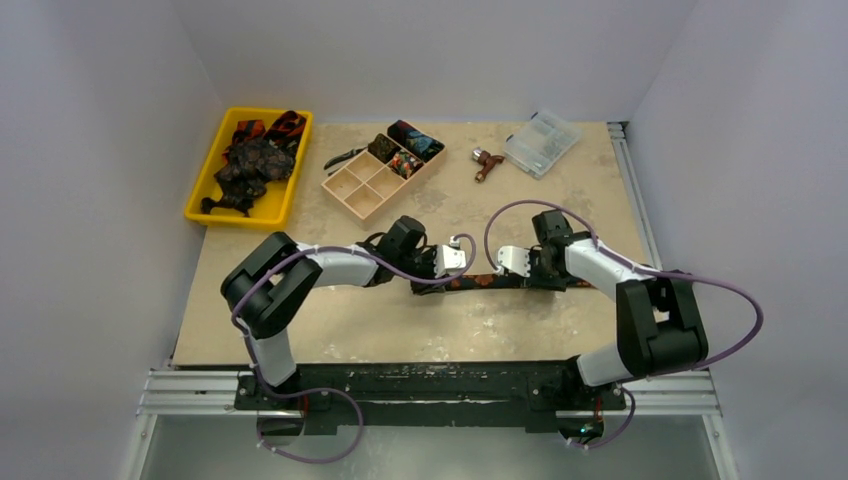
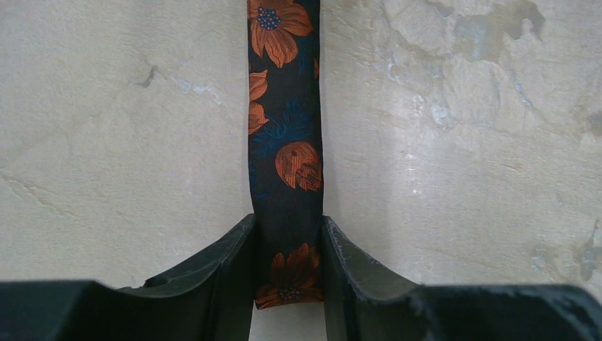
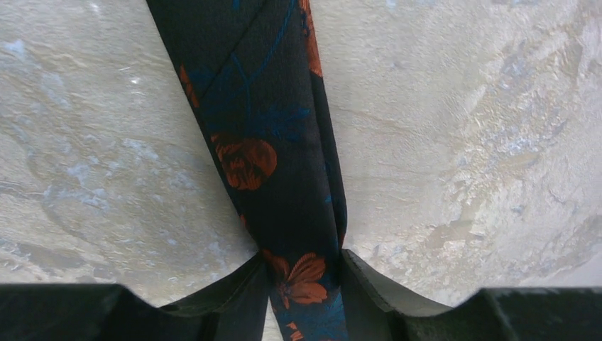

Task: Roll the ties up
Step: Move the tie to the center of the board.

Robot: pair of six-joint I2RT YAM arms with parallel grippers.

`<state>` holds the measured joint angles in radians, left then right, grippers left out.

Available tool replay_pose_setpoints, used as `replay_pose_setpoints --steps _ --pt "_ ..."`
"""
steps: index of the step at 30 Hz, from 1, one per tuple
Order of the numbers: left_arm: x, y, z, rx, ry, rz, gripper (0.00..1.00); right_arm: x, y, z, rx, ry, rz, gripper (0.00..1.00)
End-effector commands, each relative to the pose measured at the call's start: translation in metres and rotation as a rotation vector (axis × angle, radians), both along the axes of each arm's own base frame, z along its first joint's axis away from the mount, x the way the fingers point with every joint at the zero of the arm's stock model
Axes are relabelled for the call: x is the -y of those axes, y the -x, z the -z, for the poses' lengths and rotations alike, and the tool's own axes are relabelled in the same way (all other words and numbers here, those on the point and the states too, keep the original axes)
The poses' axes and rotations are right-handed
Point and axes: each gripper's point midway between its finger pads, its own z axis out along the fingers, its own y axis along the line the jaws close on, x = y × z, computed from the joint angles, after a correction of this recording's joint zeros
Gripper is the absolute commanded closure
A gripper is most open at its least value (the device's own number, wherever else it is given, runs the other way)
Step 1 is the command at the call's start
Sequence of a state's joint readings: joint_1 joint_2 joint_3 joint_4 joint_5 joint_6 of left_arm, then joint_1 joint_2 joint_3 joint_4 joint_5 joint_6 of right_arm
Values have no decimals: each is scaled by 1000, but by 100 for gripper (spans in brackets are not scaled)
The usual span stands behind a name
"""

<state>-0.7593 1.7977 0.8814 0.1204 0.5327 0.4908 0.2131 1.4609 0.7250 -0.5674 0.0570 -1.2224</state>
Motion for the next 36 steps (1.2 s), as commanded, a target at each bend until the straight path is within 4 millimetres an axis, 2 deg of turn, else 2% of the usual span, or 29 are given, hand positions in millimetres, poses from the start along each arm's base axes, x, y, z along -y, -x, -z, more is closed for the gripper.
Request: replay_pose_setpoints --steps 1,4,5,8,11,13,15,19,21,23,24,26,27,29,30,33,36 --pt "-8 -18 1 37 -12 -6 67 4 41 26 -178 -23 43 53" --pt "-12 -21 -3 32 -8 -9 65 -5 37 21 -173 -71 59 38" --pt "-13 -19 -5 31 -2 -3 58 -8 34 19 -166 -89 63 31" --pt "-11 -8 -25 34 45 42 32 -24 23 1 -138 -177 92 18" --pt "-8 -4 -64 63 117 38 2 -35 7 -35 -51 -254 100 6" --pt "-10 -9 -89 100 141 4 0 -43 -8 -70 50 -314 104 2" --pt "-17 -16 -117 142 171 -37 0 -50 -21 -105 147 -377 122 2" --pt "-38 -29 -187 207 298 -152 0 -66 -45 -181 348 -537 188 2" --pt "-48 -34 -221 244 365 -221 0 -68 -67 -218 498 -643 306 2" --pt "-57 -52 -248 251 420 -390 0 -74 -84 -244 580 -793 456 2" --pt "-63 -59 -254 197 427 -486 0 -82 -88 -250 574 -866 495 2" --pt "-64 -49 -250 49 336 -493 0 -110 -87 -253 458 -981 460 2" --pt "-59 -36 -245 -51 320 -437 0 -125 -83 -251 365 -1019 420 2" --pt "-56 -18 -232 -261 344 -412 0 -149 -72 -239 157 -1066 385 2" --pt "-57 -17 -223 -310 363 -454 0 -158 -67 -230 62 -1079 401 2" --pt "-64 -12 -194 -413 410 -572 0 -174 -54 -200 -138 -1100 477 2" --pt "-71 -16 -169 -512 429 -669 0 -177 -56 -179 -147 -1115 542 2"
